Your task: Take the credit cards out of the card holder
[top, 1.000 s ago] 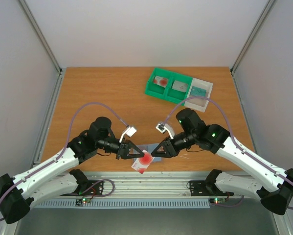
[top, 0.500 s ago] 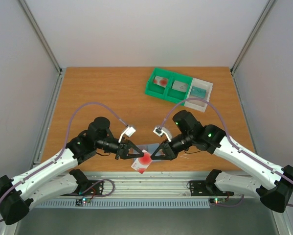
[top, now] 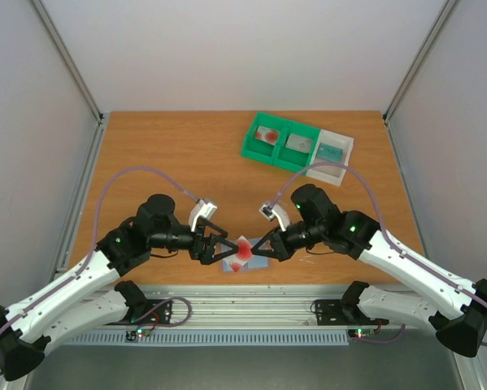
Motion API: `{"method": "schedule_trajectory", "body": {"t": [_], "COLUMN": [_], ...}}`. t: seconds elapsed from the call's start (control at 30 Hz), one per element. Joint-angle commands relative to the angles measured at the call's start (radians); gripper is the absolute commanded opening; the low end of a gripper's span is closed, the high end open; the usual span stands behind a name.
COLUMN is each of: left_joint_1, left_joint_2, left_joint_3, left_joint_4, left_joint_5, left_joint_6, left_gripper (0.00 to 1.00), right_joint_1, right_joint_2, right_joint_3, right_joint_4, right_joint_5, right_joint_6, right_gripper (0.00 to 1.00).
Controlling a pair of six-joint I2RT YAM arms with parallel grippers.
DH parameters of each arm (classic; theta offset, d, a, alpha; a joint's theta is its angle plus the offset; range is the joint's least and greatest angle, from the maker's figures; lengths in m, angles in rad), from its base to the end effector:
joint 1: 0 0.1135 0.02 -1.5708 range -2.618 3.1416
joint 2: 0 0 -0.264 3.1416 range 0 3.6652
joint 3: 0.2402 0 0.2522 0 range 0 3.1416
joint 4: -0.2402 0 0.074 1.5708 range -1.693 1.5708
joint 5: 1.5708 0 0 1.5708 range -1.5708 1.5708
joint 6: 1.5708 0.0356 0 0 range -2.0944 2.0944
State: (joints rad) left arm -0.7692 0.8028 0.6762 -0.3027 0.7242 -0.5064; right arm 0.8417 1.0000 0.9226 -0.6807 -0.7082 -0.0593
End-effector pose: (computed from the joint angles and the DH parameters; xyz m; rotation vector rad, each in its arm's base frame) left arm 0.1120 -0.1412 0.2901 0.8063 2.0791 -1.4878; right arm 0.1157 0.1643 0.3071 -1.3778 1.9788 1.2045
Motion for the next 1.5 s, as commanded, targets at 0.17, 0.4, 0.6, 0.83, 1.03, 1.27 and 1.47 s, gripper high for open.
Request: {"method": "schedule_trajectory", "body": {"t": [0.17, 0.4, 0.6, 0.83, 1.03, 1.27, 1.47], "left_joint_1": [-0.002, 0.001, 0.017, 0.042, 0.053, 0.054, 0.054], "left_joint_2": [-0.019, 0.046, 0.101, 0.159, 0.182, 0.179, 0.170], "left_joint_3": [0.050, 0.019, -0.023, -0.062, -0.085, -0.083, -0.088], "left_joint_4": [-0.191, -0.160, -0.147, -0.115, -0.099, -0.118, -0.117], "left_joint_5": [-0.359, -0.466, -0.541, -0.533, -0.539, -0.534, -0.497], "left_joint_6": [0.076, 0.050, -0.003, 0.001, 0.005, 0.009, -0.017], "left_gripper": [0.99, 0.99, 0.99, 0.99, 0.99, 0.99, 0.99], "right_joint_1": [-0.006, -0.060, -0.194, -0.315, -0.374, -0.446, -0.493], "right_joint_2": [-0.016, 0.063, 0.179, 0.329, 0.477, 0.682, 0.848], "right_joint_3": [0.044, 0.079, 0.083, 0.106, 0.202, 0.347, 0.478], "right_joint_4": [0.065, 0.152, 0.253, 0.415, 0.498, 0.566, 0.579], "right_joint_5": [0.439, 0.665, 0.646, 0.651, 0.702, 0.747, 0.725], "right_joint_6": [0.158, 0.192, 0.244, 0.316, 0.374, 0.421, 0.459], "right_gripper": [0.01, 0.01, 0.01, 0.01, 0.01, 0.01, 0.01]}}
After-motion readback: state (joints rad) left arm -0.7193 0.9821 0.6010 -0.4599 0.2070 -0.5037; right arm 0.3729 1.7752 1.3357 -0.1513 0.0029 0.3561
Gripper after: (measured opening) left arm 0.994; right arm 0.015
